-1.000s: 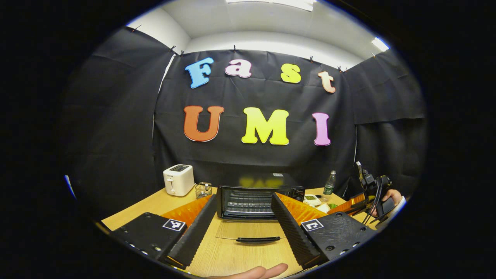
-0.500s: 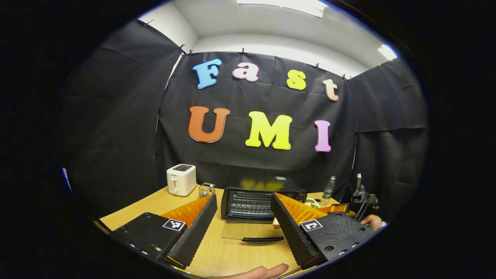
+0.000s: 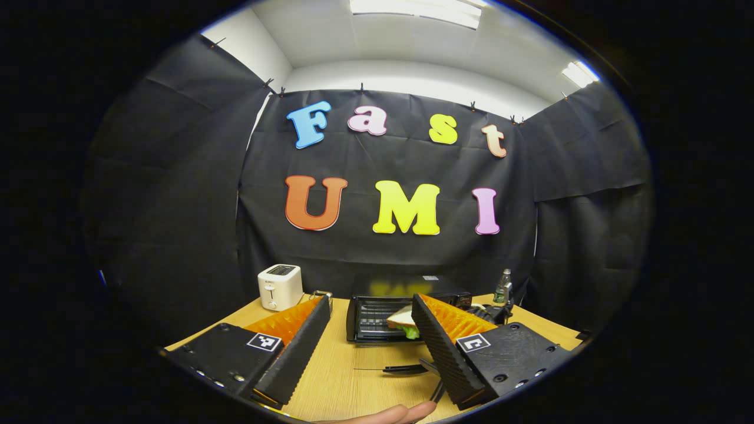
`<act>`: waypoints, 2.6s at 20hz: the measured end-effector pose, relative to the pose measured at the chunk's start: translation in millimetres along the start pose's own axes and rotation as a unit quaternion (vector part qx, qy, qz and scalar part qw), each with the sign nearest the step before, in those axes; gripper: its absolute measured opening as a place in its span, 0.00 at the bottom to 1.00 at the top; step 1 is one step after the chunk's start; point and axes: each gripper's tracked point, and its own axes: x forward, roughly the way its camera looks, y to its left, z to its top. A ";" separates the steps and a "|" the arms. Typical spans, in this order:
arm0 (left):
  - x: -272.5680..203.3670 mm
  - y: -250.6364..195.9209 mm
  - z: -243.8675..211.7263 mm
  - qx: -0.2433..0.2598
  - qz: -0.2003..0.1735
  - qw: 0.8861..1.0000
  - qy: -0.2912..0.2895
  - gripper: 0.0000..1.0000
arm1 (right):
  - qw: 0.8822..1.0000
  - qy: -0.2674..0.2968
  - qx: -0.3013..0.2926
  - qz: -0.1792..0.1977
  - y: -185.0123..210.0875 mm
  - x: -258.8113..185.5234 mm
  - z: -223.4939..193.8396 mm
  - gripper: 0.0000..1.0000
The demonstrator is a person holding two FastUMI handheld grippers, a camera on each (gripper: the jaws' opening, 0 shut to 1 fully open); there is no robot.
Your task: Open the electric oven with the left hand, put the food in, and close the electric oven.
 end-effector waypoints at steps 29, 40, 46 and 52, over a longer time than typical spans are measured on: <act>-10.1 3.5 -15.6 0.016 -0.019 1.000 0.013 0.92 | 0.971 -0.041 -0.210 -0.107 -32.7 86.5 -6.8 0.86; -8.2 12.1 -27.5 0.004 -0.008 1.000 0.027 0.92 | 0.912 0.077 -0.360 -0.180 -44.5 87.8 -43.1 0.98; -7.9 19.8 -35.3 0.001 0.003 0.999 0.037 0.92 | 0.859 0.142 -0.438 -0.225 -44.8 69.0 -46.5 0.98; -5.2 23.8 -52.8 -0.027 0.007 0.997 0.065 0.92 | 0.857 0.180 -0.432 -0.217 -33.4 37.1 -47.2 0.99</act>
